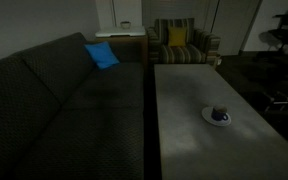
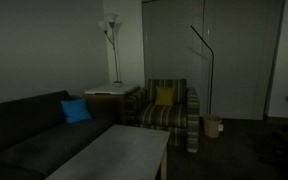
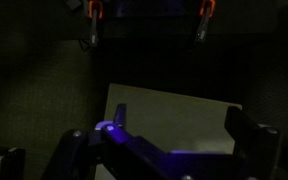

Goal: Pick up the mug on the plate and put it on the table

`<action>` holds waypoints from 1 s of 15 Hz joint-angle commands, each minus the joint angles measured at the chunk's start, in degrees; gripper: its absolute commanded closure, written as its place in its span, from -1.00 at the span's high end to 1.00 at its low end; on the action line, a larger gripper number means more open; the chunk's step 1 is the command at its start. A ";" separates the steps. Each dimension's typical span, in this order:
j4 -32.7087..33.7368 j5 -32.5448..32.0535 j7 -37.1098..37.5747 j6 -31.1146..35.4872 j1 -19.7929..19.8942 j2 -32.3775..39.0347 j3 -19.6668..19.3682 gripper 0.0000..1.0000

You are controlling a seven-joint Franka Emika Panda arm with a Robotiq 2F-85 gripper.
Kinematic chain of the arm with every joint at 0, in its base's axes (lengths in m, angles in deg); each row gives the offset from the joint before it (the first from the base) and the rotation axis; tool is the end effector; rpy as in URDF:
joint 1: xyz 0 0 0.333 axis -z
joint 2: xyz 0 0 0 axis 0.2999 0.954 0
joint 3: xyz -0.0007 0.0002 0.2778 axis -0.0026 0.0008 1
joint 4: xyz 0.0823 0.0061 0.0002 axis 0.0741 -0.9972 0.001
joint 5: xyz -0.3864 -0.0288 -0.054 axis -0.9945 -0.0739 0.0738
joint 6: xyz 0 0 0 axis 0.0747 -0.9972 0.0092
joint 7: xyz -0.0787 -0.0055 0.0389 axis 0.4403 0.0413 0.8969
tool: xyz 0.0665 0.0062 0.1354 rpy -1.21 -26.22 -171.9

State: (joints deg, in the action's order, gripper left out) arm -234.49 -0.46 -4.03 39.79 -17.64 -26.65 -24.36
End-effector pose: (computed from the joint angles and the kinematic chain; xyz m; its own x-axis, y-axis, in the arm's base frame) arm 0.3640 -0.0136 0.3169 0.9687 -0.0253 -0.2469 -0.0319 -0.9992 -0.0228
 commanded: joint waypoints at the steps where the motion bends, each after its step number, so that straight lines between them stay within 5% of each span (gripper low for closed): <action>1: 0.11 0.21 -0.21 -0.16 0.54 0.02 0.50 1.00; 9: 4.41 4.17 -5.29 6.99 -0.84 8.87 -0.70 1.00; 15: 9.48 18.01 -11.44 7.91 -2.00 19.57 -0.95 1.00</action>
State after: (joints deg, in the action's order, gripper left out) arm -228.36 11.97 -12.65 48.47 -18.78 -12.82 -24.78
